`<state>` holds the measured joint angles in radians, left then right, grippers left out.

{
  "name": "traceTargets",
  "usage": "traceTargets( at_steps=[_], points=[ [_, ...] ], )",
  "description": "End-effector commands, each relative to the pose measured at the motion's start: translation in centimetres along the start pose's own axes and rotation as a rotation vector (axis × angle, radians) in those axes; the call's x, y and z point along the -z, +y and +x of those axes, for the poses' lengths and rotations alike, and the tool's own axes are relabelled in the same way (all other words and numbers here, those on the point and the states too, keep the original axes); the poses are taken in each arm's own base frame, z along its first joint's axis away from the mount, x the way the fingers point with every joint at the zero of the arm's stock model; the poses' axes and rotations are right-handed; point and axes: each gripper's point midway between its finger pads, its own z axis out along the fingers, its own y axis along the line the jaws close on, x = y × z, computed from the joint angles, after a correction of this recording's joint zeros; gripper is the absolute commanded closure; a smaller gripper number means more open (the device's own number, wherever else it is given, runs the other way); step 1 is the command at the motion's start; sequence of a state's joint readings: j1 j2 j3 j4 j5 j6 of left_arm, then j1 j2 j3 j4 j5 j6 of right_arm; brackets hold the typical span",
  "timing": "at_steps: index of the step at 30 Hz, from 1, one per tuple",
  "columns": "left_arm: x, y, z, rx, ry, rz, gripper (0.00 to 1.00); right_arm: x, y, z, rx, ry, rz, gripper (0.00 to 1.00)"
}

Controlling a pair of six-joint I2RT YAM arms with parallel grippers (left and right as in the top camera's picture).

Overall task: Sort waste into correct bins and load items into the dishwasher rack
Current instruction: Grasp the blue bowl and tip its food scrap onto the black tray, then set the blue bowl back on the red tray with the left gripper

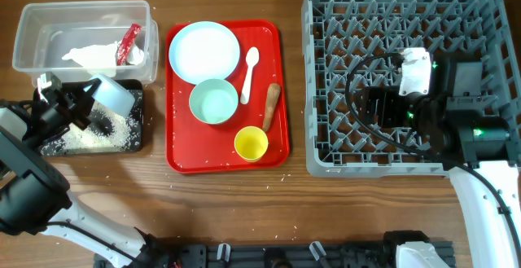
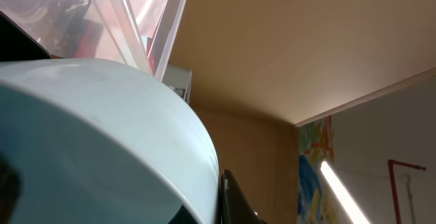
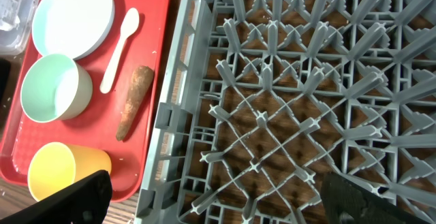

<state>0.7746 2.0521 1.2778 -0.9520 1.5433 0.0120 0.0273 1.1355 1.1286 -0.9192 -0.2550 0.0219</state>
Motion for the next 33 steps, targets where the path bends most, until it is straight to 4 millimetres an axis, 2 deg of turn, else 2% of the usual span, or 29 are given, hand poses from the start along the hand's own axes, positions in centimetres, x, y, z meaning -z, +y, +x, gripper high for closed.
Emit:
traceTargets(
  at_steps=[1, 6, 8, 10, 14, 17, 20, 21, 22, 24, 26, 29, 33],
  points=[
    [0.1, -1.3, -0.7, -0.045, -0.004, 0.007, 0.96, 0.0, 0.2, -0.2, -0.009, 0.0, -0.016, 0.01],
    [0.4, -1.7, -1.4, -0.145, -0.029, -0.149, 0.96, 0.0, 0.2, 0.0, -0.011, 0.007, -0.015, 0.0],
    [0.4, -3.1, -1.1, -0.205, -0.036, -0.175, 0.96, 0.0, 0.2, 0.0, -0.012, 0.007, -0.016, 0.01],
    [-0.1, -5.3, 0.0, -0.304, -0.041, -0.242, 0.96, 0.0, 0.2, 0.0, -0.02, 0.007, -0.016, 0.01],
    [-1.9, -7.4, 4.6, -0.499, -0.04, -0.532, 0.96, 0.0, 0.2, -0.1, -0.035, 0.004, -0.016, 0.0],
    [-3.6, -7.2, 8.8, -0.638, 0.002, -0.764, 0.96, 0.0, 0.2, -0.1, -0.034, 0.004, -0.016, 0.01],
    [-6.5, -4.8, 13.6, -0.724, 0.165, -0.93, 0.96, 0.0, 0.2, -0.3, -0.032, -0.005, -0.016, 0.01],
    [-7.1, -3.8, 14.5, -0.735, 0.206, -0.969, 0.96, 0.0, 0.3, -0.4, -0.031, -0.01, -0.016, 0.0],
    [-7.8, -1.9, 15.5, -0.735, 0.235, -1.059, 0.96, 0.0, 0.2, -0.6, -0.029, -0.015, -0.016, 0.0],
    [-8.0, 0.7, 16.3, -0.726, 0.253, -1.186, 0.96, 0.0, 0.3, -0.8, -0.025, -0.024, -0.016, 0.01],
    [-8.3, 3.7, 17.9, -0.714, 0.32, -1.268, 0.96, 0.0, 0.3, -1.3, -0.021, -0.043, -0.017, 0.0],
    [-9.1, 6.5, 19.4, -0.741, 0.397, -1.282, 0.96, 0.0, 0.3, -1.4, -0.018, -0.051, -0.017, 0.01],
    [-10.0, 10.3, 19.6, -0.804, 0.408, -1.274, 0.96, 0.0, 0.3, -1.5, -0.017, -0.051, -0.017, 0.0]
  ],
)
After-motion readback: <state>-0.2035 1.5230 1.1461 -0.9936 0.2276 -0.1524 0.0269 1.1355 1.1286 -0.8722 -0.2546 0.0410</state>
